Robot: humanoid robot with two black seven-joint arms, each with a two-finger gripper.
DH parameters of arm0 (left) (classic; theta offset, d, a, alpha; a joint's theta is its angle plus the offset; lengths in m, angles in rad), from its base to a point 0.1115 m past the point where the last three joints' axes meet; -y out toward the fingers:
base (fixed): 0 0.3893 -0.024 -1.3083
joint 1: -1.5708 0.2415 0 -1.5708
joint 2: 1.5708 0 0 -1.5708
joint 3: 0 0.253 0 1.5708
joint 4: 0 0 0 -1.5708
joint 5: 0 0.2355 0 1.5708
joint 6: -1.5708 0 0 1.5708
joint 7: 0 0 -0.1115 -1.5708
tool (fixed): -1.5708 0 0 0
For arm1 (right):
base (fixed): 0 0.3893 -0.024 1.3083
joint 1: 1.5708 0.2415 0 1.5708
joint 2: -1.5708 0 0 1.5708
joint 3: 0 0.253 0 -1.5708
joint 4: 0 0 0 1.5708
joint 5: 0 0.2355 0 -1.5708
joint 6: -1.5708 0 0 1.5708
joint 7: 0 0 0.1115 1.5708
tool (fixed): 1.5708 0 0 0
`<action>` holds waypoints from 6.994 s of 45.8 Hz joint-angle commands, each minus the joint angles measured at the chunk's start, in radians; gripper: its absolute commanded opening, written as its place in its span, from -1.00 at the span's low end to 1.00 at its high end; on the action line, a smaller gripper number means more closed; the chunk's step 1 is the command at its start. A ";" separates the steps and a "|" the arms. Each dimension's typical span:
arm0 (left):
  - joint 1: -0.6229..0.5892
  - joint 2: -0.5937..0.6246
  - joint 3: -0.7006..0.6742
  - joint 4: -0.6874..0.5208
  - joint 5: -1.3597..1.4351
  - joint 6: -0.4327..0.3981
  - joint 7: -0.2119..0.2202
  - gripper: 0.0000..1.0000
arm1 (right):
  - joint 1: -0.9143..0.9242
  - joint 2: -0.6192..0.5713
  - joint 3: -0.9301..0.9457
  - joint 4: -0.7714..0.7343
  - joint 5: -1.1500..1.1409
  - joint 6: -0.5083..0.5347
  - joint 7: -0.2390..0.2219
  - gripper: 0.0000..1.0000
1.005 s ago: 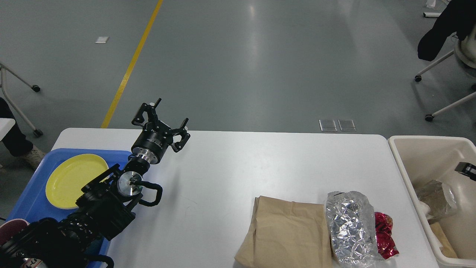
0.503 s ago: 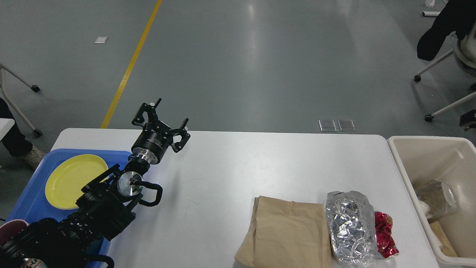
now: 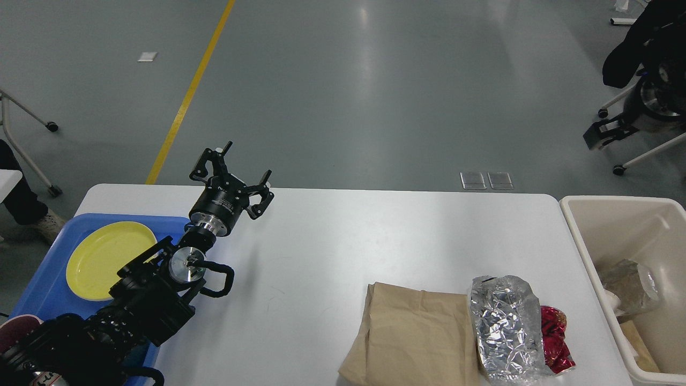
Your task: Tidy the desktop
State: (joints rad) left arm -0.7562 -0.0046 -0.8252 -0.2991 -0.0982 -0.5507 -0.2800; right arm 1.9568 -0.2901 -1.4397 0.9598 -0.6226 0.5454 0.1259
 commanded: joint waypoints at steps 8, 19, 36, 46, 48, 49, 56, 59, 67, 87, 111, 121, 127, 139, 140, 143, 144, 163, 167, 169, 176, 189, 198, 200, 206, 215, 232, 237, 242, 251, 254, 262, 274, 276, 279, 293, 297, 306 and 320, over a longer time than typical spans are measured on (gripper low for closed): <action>0.000 0.000 0.000 0.000 0.000 0.000 0.001 0.96 | -0.033 0.035 0.096 0.105 0.004 0.036 -0.003 0.95; 0.000 0.000 0.000 0.000 0.000 0.000 0.001 0.96 | -0.268 0.042 0.225 0.097 0.037 0.001 -0.005 0.92; 0.000 0.000 0.000 0.000 0.000 0.000 0.001 0.96 | -0.495 0.032 0.268 0.017 0.070 -0.127 -0.003 0.92; 0.000 0.000 0.000 0.000 0.000 0.000 0.001 0.96 | -0.601 -0.003 0.269 -0.082 0.070 -0.147 -0.003 0.92; 0.000 0.000 0.000 0.000 -0.001 0.000 0.001 0.96 | -0.608 -0.009 0.269 -0.088 0.070 -0.148 -0.003 0.92; 0.000 0.000 0.000 0.000 0.000 0.000 0.001 0.96 | -0.621 -0.020 0.274 -0.093 0.073 -0.154 -0.003 0.89; 0.000 0.000 0.000 0.000 0.000 0.000 0.001 0.96 | -0.648 -0.029 0.285 -0.101 0.139 -0.231 -0.003 0.84; 0.000 0.000 0.000 0.000 0.000 0.000 0.001 0.96 | -0.653 -0.029 0.277 -0.102 0.165 -0.232 -0.003 0.81; 0.000 0.000 0.001 0.000 0.000 0.000 0.001 0.96 | -0.653 -0.030 0.277 -0.101 0.178 -0.231 -0.005 0.29; 0.000 0.000 0.000 0.000 0.000 0.000 -0.001 0.96 | -0.641 -0.029 0.288 -0.099 0.297 -0.085 -0.003 -1.00; 0.000 0.000 0.000 0.000 0.000 0.000 0.001 0.96 | -0.354 -0.119 0.220 -0.092 0.422 0.169 -0.002 -1.00; 0.000 0.000 0.000 0.000 0.000 0.000 0.001 0.96 | -0.136 -0.119 0.088 -0.096 0.402 0.350 -0.002 -1.00; 0.000 0.000 0.000 0.000 0.000 0.000 0.001 0.96 | 0.008 -0.121 0.036 -0.118 0.371 0.386 -0.003 -1.00; 0.000 0.000 0.000 0.000 0.000 0.000 0.001 0.96 | 0.033 -0.219 -0.064 -0.361 0.363 0.361 -0.005 -1.00; 0.000 0.000 0.001 0.000 0.000 0.000 -0.001 0.96 | 0.024 -0.237 -0.062 -0.380 0.365 0.355 -0.005 -1.00; 0.000 0.000 0.000 0.000 0.000 0.000 0.001 0.96 | -0.012 -0.303 -0.054 -0.417 0.373 0.326 -0.005 -1.00; 0.000 0.000 0.000 0.000 0.000 0.000 0.001 0.96 | -0.024 -0.328 -0.051 -0.424 0.379 0.308 -0.005 -1.00; 0.000 0.000 0.000 0.000 0.000 0.000 0.001 0.96 | -0.407 -0.581 0.153 -0.430 0.391 -0.386 0.006 -1.00; 0.000 0.000 0.000 0.000 0.000 0.000 -0.001 0.96 | -0.554 -0.587 0.255 -0.438 0.391 -0.507 0.011 -1.00; 0.000 0.000 0.000 0.000 0.000 0.000 0.001 0.96 | -0.617 -0.587 0.309 -0.444 0.391 -0.542 0.012 -1.00; 0.000 0.000 0.000 0.000 0.000 0.000 0.001 0.96 | -0.794 -0.578 0.475 -0.473 0.391 -0.604 0.012 -1.00; 0.000 0.000 0.000 0.000 0.000 0.000 0.001 0.96 | -1.055 -0.504 0.668 -0.579 0.391 -0.651 0.012 -0.48; 0.000 0.000 0.000 0.000 -0.001 0.000 0.001 0.96 | -1.085 -0.462 0.673 -0.576 0.389 -0.633 0.012 1.00; 0.000 0.000 0.000 0.000 0.000 0.000 0.001 0.96 | -1.099 -0.458 0.670 -0.570 0.389 -0.625 0.012 1.00; 0.000 0.000 0.000 0.000 0.000 0.000 0.001 0.96 | -1.078 -0.451 0.659 -0.515 0.386 -0.555 0.011 1.00; 0.000 0.000 0.000 0.000 0.000 0.000 0.001 0.96 | -0.906 -0.463 0.555 -0.457 0.376 -0.415 0.006 1.00; 0.000 0.000 0.000 0.000 0.000 0.000 0.001 0.96 | -0.244 -0.368 0.116 -0.300 0.229 0.023 0.006 1.00; 0.000 0.000 0.000 0.000 0.000 0.000 -0.001 0.96 | -0.113 -0.281 0.094 -0.283 0.147 0.142 0.006 1.00; 0.000 0.000 0.000 0.000 0.000 0.000 0.001 0.96 | -0.027 -0.199 0.093 -0.273 0.110 0.246 0.008 1.00; 0.000 0.000 0.000 0.000 0.000 0.000 0.001 0.96 | 0.080 -0.054 0.122 -0.141 0.104 0.401 0.008 1.00; 0.000 0.000 0.000 0.000 0.000 0.000 0.001 0.96 | 0.094 -0.017 0.148 -0.050 0.106 0.404 0.006 1.00; 0.000 0.000 0.000 0.000 0.000 0.000 -0.001 0.96 | 0.036 0.025 0.265 0.050 0.119 0.398 0.003 1.00; 0.000 0.000 0.000 0.000 0.000 0.000 0.001 0.96 | -0.208 0.043 0.343 0.043 0.130 0.305 0.003 1.00; 0.000 0.000 0.000 0.000 0.000 0.000 0.001 0.96 | -0.255 0.042 0.340 0.042 0.130 0.269 0.003 1.00; 0.000 0.000 0.000 0.000 0.000 0.000 -0.001 0.96 | -0.315 0.032 0.338 0.037 0.130 0.219 0.005 1.00; 0.000 0.002 0.000 0.000 0.000 0.000 0.001 0.96 | -0.533 -0.078 0.341 0.010 0.132 0.094 0.003 1.00; 0.000 0.000 0.000 0.000 0.000 0.000 0.001 0.96 | -0.576 -0.089 0.348 -0.009 0.133 0.061 0.003 1.00; 0.000 0.000 0.000 0.000 0.000 0.000 0.001 0.96 | -0.676 -0.093 0.358 -0.076 0.136 -0.018 0.003 1.00; 0.000 0.000 0.000 0.000 0.000 0.000 0.001 0.96 | -0.800 -0.089 0.420 -0.228 0.136 -0.028 0.008 1.00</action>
State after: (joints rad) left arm -0.7563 -0.0047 -0.8253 -0.2991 -0.0982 -0.5507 -0.2794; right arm 1.1891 -0.3780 -1.0295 0.7748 -0.4861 0.5188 0.1300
